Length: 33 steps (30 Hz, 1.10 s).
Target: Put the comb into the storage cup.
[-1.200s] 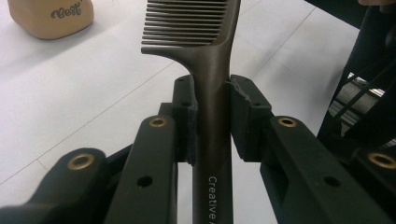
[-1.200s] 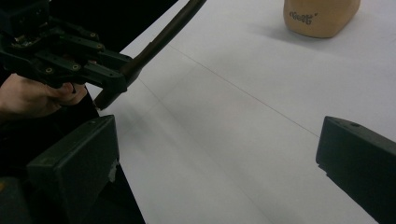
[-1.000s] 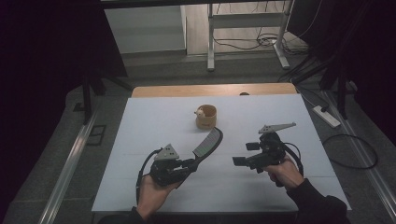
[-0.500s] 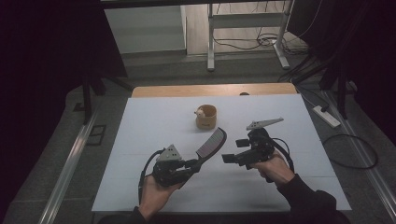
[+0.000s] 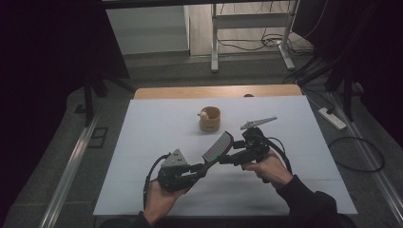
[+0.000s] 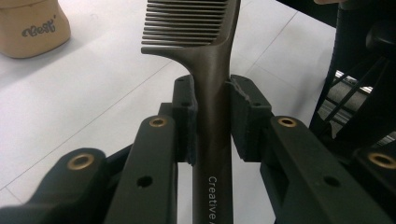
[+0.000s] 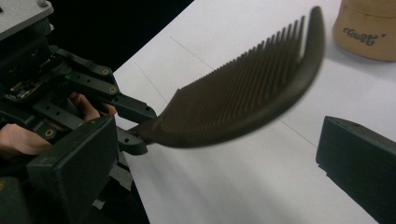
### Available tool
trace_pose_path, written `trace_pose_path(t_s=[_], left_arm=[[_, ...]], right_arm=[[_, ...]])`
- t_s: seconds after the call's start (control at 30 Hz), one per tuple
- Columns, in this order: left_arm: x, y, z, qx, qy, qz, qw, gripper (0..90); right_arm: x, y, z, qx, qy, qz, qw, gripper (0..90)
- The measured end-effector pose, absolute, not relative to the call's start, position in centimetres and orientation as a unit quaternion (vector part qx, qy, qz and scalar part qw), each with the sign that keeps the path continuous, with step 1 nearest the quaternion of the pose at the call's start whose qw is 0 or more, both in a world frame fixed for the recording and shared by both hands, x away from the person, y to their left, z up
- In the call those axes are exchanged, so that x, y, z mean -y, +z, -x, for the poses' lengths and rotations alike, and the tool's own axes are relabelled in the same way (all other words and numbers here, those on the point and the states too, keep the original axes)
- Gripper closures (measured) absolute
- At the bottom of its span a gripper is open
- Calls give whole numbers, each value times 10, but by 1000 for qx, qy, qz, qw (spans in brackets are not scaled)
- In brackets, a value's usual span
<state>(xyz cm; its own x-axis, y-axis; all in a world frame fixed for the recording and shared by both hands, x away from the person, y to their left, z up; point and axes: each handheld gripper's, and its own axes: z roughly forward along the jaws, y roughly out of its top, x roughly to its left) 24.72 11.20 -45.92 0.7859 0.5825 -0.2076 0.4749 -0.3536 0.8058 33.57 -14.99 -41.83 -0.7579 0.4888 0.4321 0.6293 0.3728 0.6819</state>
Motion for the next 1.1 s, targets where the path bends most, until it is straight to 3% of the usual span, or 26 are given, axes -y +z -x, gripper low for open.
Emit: trace_pose_path(t_s=[0.2,0.3,0.43,0.6,0.87,1.1], left_arm=[[-111,-459,-245,-320,62,-820,470,720],[-110,-459,-245,-321,64,-820,470,720],[-110,-460,-244,-322,70,-821,467,720],[-110,-461,-244,-323,77,-822,463,721],[-109,-462,-242,-318,89,-826,457,720],[-108,-464,-243,-315,93,-828,454,720]], right_arm=[[143,-420,-338,826,-438,344,85,1],[143,-420,-338,824,-438,349,90,82],[147,-420,-340,815,-446,356,101,283],[151,-421,-342,808,-452,360,118,434],[154,-422,-344,794,-460,373,138,610],[156,-427,-347,778,-461,388,176,708]])
